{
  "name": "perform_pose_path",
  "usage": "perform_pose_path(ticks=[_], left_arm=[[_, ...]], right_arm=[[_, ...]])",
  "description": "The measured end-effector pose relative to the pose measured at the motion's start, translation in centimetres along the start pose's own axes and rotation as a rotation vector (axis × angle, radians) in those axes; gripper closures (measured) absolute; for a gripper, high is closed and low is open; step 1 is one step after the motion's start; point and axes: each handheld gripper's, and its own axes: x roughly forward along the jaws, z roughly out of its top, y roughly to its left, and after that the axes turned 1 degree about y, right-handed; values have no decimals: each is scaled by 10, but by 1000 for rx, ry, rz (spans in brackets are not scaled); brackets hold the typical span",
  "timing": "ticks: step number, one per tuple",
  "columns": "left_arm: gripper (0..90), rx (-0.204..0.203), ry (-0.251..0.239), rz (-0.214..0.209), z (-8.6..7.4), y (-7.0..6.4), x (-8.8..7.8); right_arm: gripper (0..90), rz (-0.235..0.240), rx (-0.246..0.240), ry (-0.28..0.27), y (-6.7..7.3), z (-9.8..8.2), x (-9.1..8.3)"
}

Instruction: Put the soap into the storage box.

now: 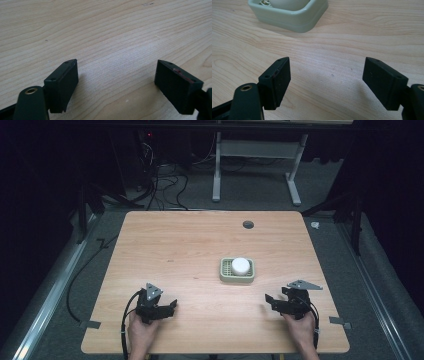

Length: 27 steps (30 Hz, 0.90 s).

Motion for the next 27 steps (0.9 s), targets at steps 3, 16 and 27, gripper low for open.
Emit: perform_pose_path(ticks=[3,16,27], left_arm=[[196,0,0,1,0,0,0],[196,1,3,-1,0,0,0],[196,1,2,-1,0,0,0]], right_arm=[[232,-8,-3,3,0,-1,1],[237,-91,-80,31,8,-7,11],[234,-115,-112,41,12,-7,13]])
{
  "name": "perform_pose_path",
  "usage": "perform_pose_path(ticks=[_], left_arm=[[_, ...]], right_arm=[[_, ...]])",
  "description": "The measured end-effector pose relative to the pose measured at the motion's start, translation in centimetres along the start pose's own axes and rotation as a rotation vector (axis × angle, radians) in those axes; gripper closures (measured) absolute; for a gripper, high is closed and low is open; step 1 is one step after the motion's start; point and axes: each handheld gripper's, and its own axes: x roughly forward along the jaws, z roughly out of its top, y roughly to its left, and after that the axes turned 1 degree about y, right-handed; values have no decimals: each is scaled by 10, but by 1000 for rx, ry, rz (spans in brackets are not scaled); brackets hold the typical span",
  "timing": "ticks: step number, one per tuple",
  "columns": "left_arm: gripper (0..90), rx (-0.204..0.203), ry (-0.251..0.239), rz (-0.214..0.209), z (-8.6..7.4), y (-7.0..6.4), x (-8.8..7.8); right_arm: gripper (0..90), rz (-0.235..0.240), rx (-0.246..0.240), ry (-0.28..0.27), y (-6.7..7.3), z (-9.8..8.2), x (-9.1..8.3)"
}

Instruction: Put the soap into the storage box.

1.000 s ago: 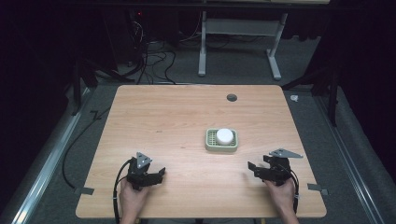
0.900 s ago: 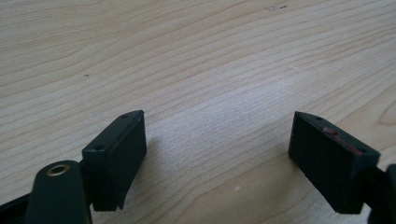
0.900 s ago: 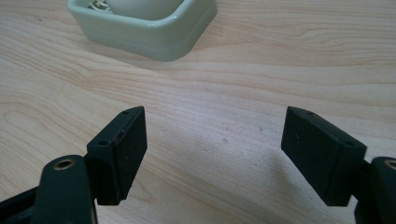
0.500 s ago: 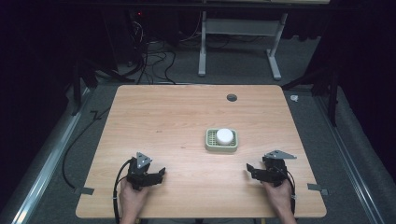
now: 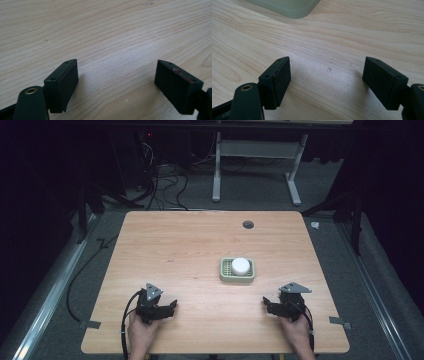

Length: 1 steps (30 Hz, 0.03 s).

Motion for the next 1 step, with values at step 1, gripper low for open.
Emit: perform_pose_path(ticks=[1], left_arm=[[196,0,0,0,0,0,0]], right_arm=[[234,0,0,0,0,0,0]])
